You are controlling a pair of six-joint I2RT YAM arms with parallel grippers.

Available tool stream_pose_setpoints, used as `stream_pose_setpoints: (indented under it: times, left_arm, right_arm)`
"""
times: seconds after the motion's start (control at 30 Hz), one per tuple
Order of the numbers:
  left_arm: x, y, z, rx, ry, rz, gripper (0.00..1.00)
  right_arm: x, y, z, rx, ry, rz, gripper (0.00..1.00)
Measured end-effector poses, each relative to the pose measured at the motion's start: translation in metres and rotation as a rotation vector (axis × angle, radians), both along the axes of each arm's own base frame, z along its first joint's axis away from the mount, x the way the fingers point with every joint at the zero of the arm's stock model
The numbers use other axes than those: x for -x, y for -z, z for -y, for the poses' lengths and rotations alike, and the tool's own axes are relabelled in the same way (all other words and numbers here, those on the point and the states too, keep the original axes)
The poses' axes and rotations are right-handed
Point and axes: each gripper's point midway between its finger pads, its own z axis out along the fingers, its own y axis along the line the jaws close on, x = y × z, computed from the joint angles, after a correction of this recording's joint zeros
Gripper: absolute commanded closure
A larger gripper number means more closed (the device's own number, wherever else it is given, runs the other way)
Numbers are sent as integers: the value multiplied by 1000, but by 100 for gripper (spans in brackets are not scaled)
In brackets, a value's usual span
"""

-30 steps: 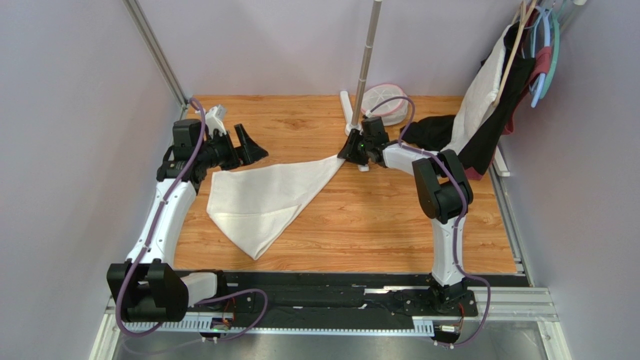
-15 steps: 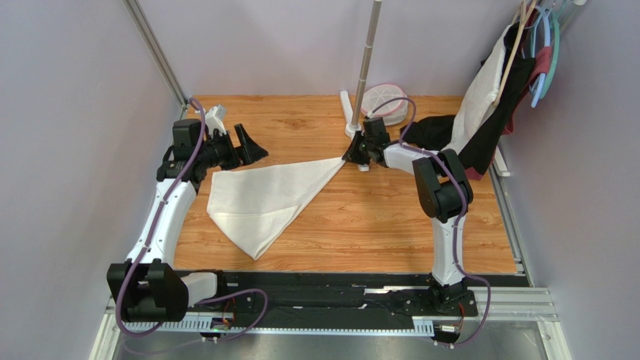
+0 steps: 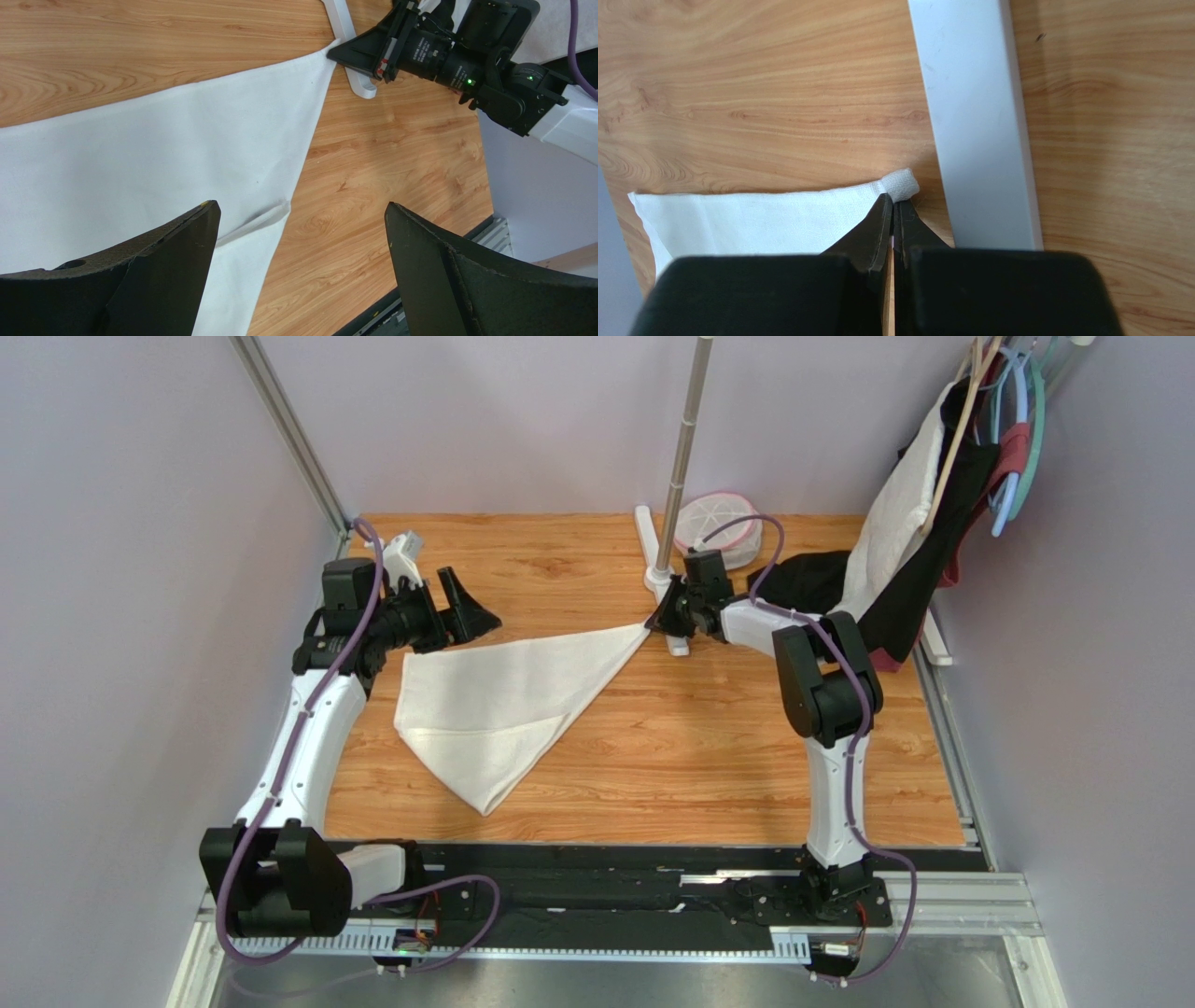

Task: Fold the napkin, place the utensils inside, and roll it up
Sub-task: Fold the napkin

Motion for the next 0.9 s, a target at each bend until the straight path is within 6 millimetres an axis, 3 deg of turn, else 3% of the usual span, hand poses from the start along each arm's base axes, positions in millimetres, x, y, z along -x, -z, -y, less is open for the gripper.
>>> stream_pose_setpoints:
  times: [0.3, 0.5, 0.67, 0.9]
  left_arm:
    - [0, 0, 0, 2, 3, 0, 4]
    - [0, 0, 0, 2, 3, 0, 4]
    - [0, 0, 0, 2, 3, 1, 4]
    - [0, 0, 0, 2, 3, 1, 4]
  right_arm:
    - [-30, -23, 26, -20, 57, 61, 100]
    - [-19, -34, 19, -68, 12, 87, 100]
    - [13, -68, -14, -124, -88, 143, 100]
    - [80, -132, -101, -227, -323, 261, 100]
